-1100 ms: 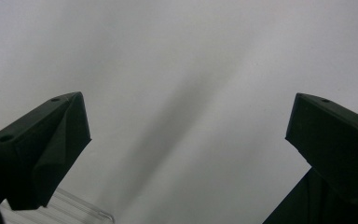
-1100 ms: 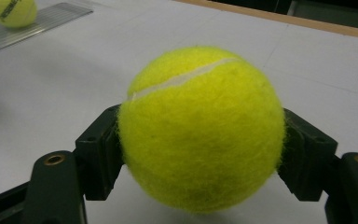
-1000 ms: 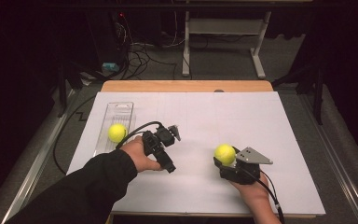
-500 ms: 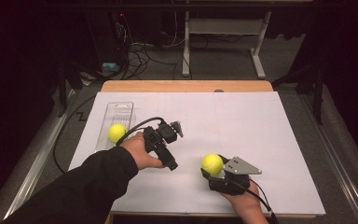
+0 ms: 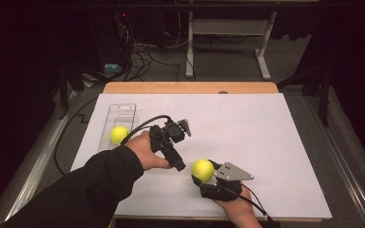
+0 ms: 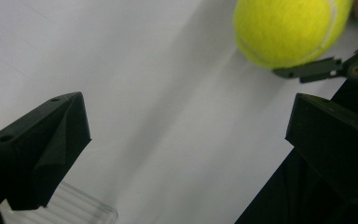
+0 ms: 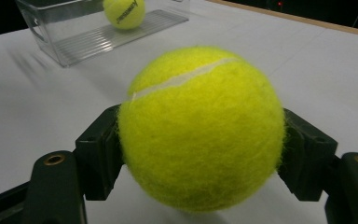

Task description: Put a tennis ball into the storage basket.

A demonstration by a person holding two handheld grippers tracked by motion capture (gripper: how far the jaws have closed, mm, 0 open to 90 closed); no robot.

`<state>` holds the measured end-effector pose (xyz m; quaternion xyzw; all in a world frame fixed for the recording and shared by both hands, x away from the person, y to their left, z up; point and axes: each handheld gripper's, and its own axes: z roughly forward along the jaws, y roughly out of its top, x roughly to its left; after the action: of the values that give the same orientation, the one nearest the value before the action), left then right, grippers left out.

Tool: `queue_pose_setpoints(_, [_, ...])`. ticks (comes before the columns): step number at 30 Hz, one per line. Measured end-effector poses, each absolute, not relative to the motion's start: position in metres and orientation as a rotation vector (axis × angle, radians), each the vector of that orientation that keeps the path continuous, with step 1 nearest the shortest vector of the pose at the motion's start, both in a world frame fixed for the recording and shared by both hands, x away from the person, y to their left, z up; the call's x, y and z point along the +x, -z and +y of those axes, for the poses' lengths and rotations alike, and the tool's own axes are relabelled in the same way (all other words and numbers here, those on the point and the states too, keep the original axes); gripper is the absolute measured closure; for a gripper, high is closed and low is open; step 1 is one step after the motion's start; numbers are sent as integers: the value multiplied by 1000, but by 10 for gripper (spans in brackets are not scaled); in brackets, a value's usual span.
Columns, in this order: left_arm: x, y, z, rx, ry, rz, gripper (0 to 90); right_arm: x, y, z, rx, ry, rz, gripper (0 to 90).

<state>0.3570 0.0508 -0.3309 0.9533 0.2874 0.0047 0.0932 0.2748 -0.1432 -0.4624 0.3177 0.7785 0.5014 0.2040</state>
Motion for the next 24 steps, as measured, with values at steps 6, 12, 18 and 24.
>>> queue_pose_setpoints(6, [356,333,39,2831,2,825,5,274,463,-133,859,-1427,2179,272])
queue_pose_setpoints(12, [354,340,27,2839,31,791,5,273,463,-127,844,-1433,2191,273])
queue_pose_setpoints(18, [354,352,16,2852,80,780,5,272,462,-124,852,-1446,2187,272])
queue_pose_setpoints(24, [354,365,8,2853,136,780,15,273,462,-124,825,-1459,2180,272])
